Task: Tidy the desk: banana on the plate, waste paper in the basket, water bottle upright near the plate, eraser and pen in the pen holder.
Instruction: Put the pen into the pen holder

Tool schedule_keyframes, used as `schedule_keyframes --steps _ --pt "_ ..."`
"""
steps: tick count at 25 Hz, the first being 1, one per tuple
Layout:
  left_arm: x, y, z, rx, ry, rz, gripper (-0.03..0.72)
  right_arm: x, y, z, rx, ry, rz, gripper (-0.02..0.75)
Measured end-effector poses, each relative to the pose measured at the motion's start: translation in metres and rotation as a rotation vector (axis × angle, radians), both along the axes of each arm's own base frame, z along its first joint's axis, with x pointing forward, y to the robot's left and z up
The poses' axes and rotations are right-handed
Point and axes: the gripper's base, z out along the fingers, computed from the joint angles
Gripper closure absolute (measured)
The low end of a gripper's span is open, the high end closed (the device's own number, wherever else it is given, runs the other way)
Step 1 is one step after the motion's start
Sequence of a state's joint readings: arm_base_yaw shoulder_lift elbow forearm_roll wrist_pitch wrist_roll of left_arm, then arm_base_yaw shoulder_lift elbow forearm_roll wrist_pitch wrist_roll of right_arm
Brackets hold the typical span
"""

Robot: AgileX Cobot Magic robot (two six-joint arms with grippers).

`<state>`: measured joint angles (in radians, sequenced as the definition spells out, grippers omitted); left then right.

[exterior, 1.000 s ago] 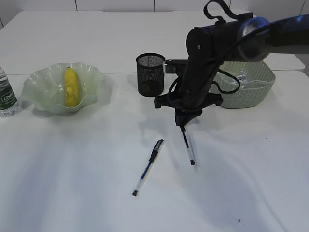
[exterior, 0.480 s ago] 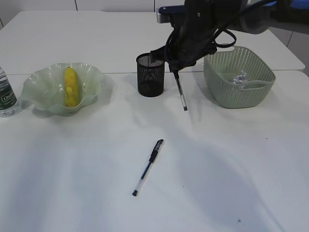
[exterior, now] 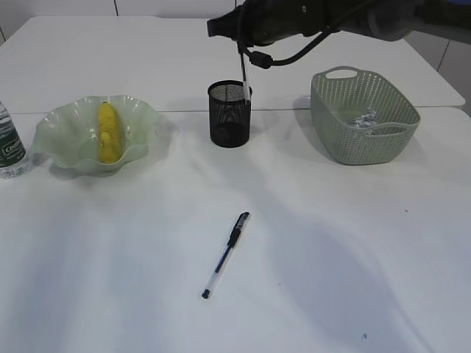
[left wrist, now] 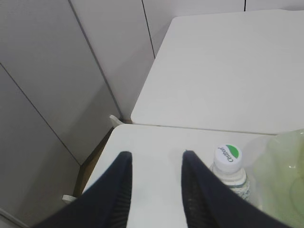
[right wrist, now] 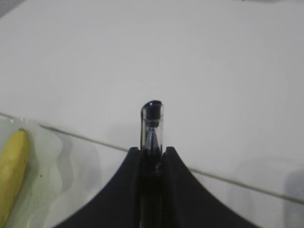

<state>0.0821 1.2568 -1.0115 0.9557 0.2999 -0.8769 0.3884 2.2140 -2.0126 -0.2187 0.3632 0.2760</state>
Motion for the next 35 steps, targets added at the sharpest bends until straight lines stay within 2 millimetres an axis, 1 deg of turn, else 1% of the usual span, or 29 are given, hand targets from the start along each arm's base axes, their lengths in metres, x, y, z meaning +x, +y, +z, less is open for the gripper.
schedule_keyframes --steps 2,7,10,12,17,23,28,32,35 --pt "0.0 0.0 0.0 0.0 0.0 0.0 0.447 0.003 0.0 0.006 0.028 -0.071 0.012 0.662" --pt "0.0 0.0 0.0 0.004 0.0 -0.001 0.447 0.014 -0.014 0.017 0.08 -0.207 0.01 0.662" --pt "0.0 0.0 0.0 0.004 0.0 -0.001 0.447 0.02 -0.017 0.017 0.105 -0.275 0.017 0.662" --pt "0.0 0.0 0.0 0.004 0.0 -0.001 0.447 0.023 -0.016 0.015 0.126 -0.325 0.031 0.662" --pt "0.0 0.0 0.0 0.011 0.001 -0.002 0.447 0.031 -0.011 0.0 0.167 -0.42 0.065 0.662" --pt "0.0 0.001 0.001 0.039 0.003 -0.006 0.447 0.042 -0.016 -0.025 0.192 -0.484 0.078 0.662" --pt "0.0 0.001 0.001 0.041 0.003 -0.007 0.447 0.048 -0.017 -0.044 0.195 -0.479 0.079 0.662" --pt "0.0 0.0 0.001 0.04 -0.001 -0.014 0.447 0.049 -0.017 -0.05 0.204 -0.504 0.087 0.663" --pt "0.001 -0.001 0.002 0.039 -0.01 -0.026 0.447 0.051 -0.015 -0.063 0.207 -0.504 0.093 0.663"
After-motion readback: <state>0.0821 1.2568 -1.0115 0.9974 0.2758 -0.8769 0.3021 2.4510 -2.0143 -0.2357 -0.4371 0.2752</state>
